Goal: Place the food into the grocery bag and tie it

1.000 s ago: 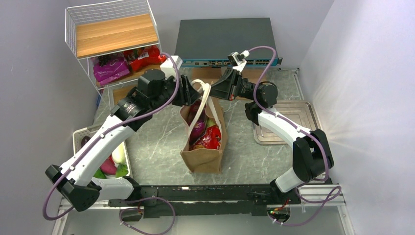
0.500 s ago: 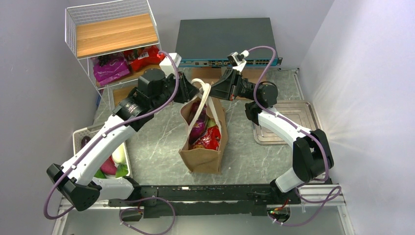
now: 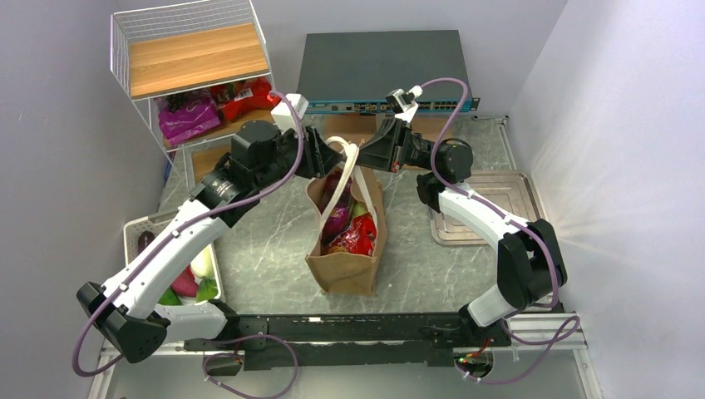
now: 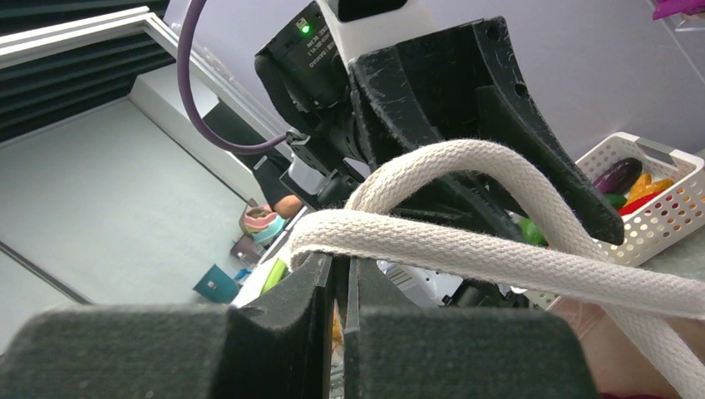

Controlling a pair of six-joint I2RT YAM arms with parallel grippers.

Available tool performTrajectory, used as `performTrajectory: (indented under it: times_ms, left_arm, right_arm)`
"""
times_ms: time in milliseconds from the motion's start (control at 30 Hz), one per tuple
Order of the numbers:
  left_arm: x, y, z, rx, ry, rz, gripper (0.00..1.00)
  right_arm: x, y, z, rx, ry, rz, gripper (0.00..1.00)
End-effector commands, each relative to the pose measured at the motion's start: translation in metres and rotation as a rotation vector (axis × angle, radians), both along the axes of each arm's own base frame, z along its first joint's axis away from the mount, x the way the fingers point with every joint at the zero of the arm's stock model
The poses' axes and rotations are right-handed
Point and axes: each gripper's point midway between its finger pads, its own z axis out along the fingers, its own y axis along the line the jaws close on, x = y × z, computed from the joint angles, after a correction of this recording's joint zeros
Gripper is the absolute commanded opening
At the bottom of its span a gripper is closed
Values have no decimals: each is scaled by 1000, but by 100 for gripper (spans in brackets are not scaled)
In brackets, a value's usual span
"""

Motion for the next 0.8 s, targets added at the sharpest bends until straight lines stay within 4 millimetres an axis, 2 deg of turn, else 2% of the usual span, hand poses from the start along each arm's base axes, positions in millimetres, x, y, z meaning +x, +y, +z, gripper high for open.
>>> performTrajectory:
  times_ms: [0, 100, 167, 300, 500, 633, 767]
  left_arm:
    - [14, -10, 20, -46, -85, -4, 44]
    - [21, -15, 35, -75, -127, -1, 35]
    - [25, -14, 48, -82, -152, 9, 21]
    - [28, -7, 61, -58, -153, 49, 1]
    - [19, 8, 74, -87, -170, 91, 0]
    - [11, 14, 77, -103, -161, 99, 0]
    - [5, 20, 78, -108, -162, 107, 0]
  right_arm:
    - [-33, -23, 69, 219, -206, -21, 0]
    - [-36, -22, 67, 210, -201, -5, 0]
    - [-37, -22, 65, 201, -198, -4, 0]
    - [-36, -20, 61, 178, -194, -8, 0]
    - [-28, -15, 50, 128, -171, -18, 0]
    - [-23, -9, 38, 63, -157, -13, 1]
    - [-20, -6, 25, 8, -153, -17, 12]
